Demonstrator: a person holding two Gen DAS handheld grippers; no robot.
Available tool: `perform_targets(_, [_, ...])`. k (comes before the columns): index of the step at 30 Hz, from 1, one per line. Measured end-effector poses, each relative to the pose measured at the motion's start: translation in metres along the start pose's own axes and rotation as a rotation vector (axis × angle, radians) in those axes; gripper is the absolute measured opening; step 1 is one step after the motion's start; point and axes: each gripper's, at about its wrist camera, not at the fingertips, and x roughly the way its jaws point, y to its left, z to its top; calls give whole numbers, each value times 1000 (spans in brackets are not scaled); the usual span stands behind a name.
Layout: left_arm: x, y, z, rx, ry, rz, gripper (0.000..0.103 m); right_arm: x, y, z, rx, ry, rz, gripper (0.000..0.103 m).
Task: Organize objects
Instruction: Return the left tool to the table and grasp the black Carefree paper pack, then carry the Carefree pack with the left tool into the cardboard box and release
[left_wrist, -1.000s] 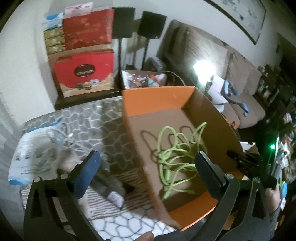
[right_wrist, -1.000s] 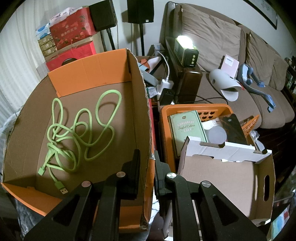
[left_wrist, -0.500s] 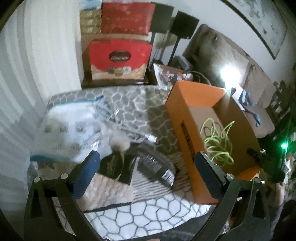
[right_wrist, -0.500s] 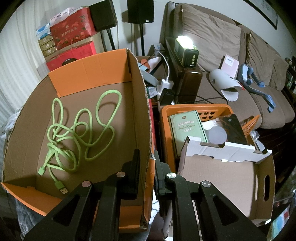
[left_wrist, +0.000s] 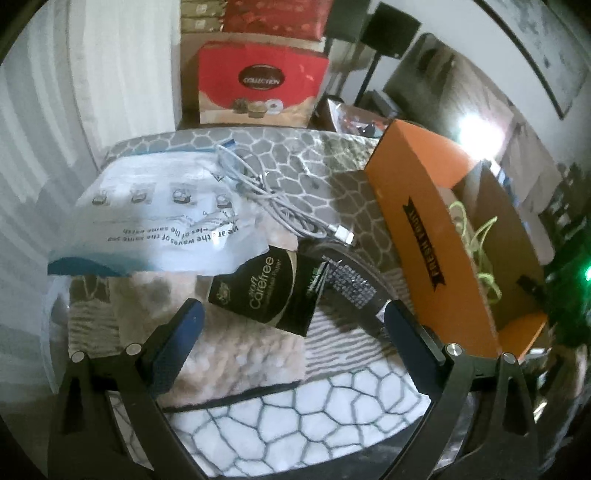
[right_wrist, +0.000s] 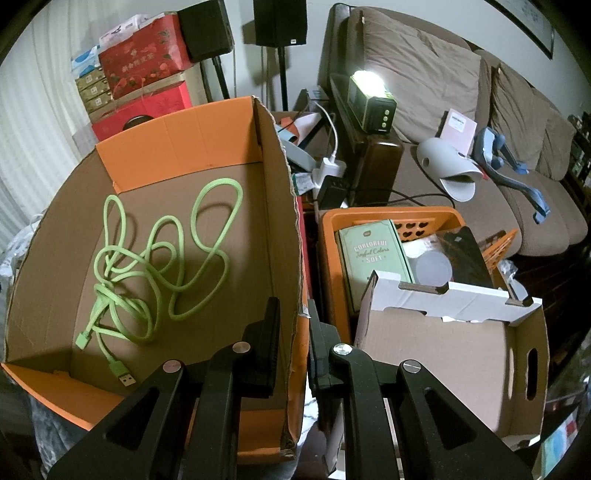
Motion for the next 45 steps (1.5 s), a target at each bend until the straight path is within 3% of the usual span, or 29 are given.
perform_targets(20, [39,26,-2,55,-34,-118,98,0,0,-1,0,-1,0,11])
perform_targets(22, [42,26,-4,57,-32,-131,92,0,0,-1,0,-1,-1,11])
perform_targets(24, [42,25,-5,68,-38,-123,75,0,0,-1,0,-1,-1,11])
perform_targets(25, [43,24,-6,74,-38,-116,75,0,0,-1,1,-1,-1,11])
perform_targets(34, [25,11,-13,116,-86,-114,74,0,0,-1,1,-2,0,11])
perform_targets(45, [-14,-29,-8,151,-133,-173,74,0,0,-1,1,-2,0,11])
